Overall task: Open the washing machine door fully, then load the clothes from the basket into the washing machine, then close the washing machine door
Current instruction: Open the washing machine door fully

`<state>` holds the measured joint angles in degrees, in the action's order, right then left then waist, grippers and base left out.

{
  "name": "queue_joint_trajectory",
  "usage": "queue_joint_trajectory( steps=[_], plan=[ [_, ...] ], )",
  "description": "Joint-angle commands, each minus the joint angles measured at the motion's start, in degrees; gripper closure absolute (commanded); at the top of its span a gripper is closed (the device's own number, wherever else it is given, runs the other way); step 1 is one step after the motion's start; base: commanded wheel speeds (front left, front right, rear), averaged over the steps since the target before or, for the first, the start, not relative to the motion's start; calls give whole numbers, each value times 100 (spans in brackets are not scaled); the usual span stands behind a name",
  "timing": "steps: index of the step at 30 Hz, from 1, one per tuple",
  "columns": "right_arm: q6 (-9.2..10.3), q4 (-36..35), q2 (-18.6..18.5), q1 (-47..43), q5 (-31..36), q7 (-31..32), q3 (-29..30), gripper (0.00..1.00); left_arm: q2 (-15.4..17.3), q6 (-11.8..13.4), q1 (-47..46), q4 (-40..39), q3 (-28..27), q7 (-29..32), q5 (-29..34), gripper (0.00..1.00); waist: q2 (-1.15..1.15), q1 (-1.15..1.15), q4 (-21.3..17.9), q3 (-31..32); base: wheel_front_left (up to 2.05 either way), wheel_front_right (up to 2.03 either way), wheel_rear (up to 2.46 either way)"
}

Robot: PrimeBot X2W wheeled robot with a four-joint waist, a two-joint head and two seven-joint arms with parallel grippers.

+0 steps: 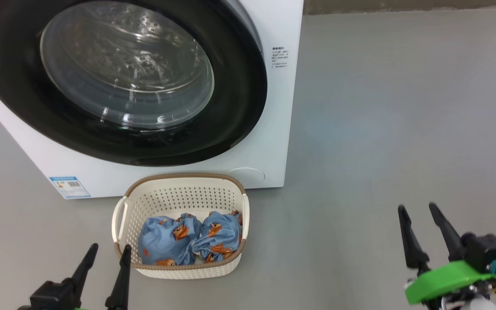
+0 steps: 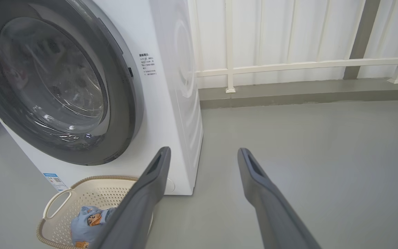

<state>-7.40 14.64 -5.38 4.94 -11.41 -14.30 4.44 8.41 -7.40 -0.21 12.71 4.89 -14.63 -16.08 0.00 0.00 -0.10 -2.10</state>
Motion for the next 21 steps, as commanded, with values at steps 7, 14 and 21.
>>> queue_joint_trajectory(
  steps=[7, 14, 21],
  plan=[
    [-9, -45, 64, 891, -1057, -70, -293, 100, 40, -9, -296, -164, -110, -37, -90, 0, 0, 0, 108, -189, 0, 0, 0],
    [-9, 153, -11, 1504, -1756, -70, -455, 100, 35, -9, -464, -202, -21, -37, -116, 0, 0, 0, 255, -382, 0, 0, 0],
    [-9, 288, -205, 2311, -3184, -70, -708, 100, -4, -9, -629, -286, -1, -37, -137, 0, 0, 0, 387, -667, 0, 0, 0]
  ],
)
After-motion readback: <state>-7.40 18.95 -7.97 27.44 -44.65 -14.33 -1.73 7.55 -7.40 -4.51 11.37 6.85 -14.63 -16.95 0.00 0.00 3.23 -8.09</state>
